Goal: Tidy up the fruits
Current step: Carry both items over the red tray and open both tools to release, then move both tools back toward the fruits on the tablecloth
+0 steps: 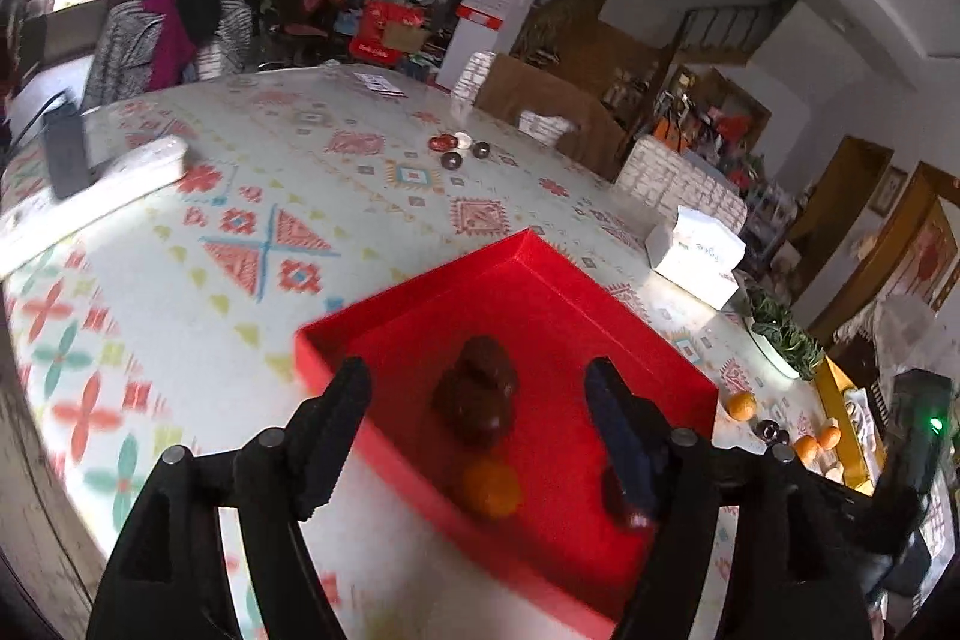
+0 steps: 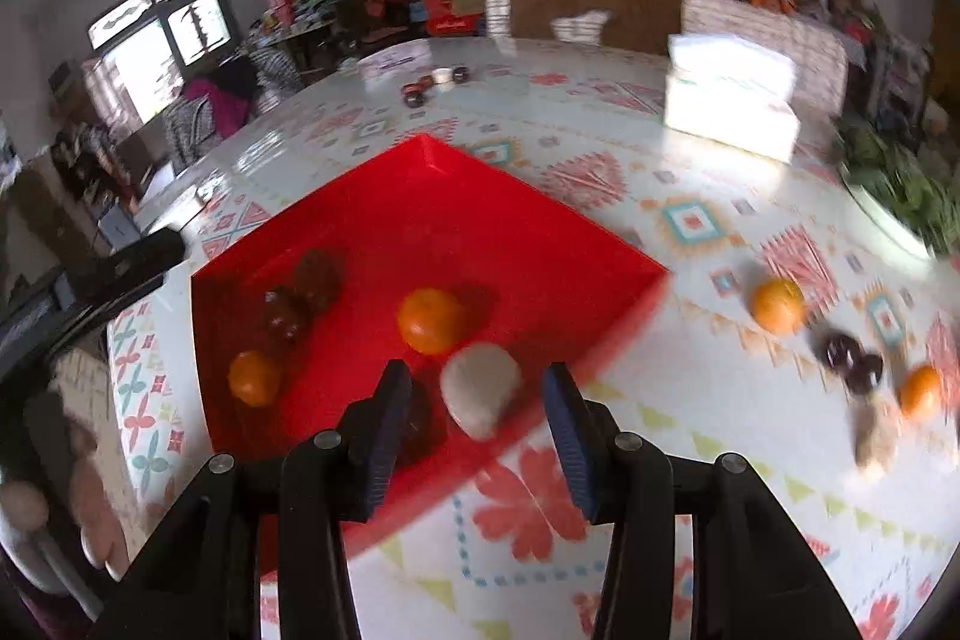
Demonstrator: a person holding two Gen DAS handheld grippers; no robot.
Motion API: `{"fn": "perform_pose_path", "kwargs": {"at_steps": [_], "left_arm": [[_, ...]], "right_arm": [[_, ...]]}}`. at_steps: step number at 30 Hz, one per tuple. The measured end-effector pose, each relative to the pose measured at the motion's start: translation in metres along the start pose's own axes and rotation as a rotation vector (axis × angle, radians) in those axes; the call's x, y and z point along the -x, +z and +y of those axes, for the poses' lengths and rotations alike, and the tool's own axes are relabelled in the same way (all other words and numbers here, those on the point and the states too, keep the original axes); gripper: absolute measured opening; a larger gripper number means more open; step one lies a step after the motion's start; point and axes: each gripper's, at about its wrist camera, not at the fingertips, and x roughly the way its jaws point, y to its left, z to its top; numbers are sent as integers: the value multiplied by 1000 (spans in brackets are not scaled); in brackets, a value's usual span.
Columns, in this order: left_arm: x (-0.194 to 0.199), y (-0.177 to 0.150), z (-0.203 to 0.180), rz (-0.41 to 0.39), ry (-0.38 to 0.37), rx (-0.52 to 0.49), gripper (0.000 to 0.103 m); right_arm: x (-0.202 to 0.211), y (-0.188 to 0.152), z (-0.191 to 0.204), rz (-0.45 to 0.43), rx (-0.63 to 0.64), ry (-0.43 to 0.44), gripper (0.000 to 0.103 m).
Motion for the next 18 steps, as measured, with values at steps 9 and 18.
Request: {"fn": "perform_pose_path", "kwargs": {"at_steps": [9,18], "left_arm": [[17,-32,-5,38,-4,4,74],[39,-37,-54,8,-66,-101,74]], "right_arm": [[14,-25,-42,20,-159,76,50],[87,-66,-141,-91,-400,96,50]]}}
